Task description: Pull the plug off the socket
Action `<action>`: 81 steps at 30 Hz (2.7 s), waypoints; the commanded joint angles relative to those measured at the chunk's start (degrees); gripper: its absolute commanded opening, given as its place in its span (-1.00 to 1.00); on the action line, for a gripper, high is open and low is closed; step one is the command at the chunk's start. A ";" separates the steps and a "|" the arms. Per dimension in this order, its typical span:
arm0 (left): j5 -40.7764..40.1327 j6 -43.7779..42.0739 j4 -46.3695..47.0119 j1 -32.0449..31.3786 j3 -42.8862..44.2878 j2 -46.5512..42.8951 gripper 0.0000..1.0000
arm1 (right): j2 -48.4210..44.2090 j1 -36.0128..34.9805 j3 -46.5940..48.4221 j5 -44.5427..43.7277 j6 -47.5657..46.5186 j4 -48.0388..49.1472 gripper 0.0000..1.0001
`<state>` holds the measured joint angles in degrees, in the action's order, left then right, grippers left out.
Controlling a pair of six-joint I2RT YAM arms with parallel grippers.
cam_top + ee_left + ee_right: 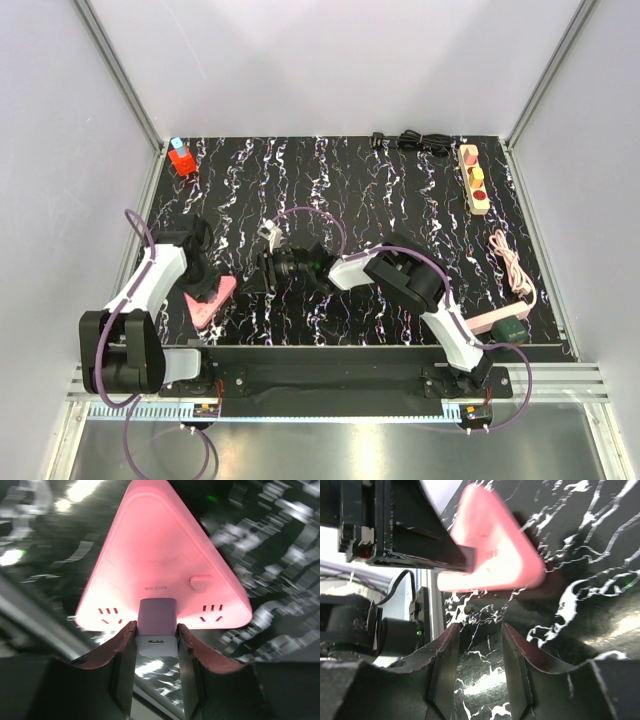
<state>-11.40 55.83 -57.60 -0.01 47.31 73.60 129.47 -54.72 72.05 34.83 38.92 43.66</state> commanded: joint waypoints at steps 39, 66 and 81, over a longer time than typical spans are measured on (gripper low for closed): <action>13.95 -5.65 10.41 -1.04 -8.29 -5.75 -1.00 | 9.04 -2.32 15.57 -4.68 -7.71 -9.02 -0.58; 12.72 -4.77 11.38 -1.13 3.22 -7.51 -1.00 | 14.14 -7.51 21.02 -22.88 -13.17 -36.28 -0.80; 11.66 -4.68 9.44 -1.13 7.97 -3.03 -1.00 | 22.23 -7.60 22.43 -20.68 -8.86 -37.68 -0.88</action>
<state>-4.49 50.52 -54.33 -0.73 48.95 71.44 141.75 -61.17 99.26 16.14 31.66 27.18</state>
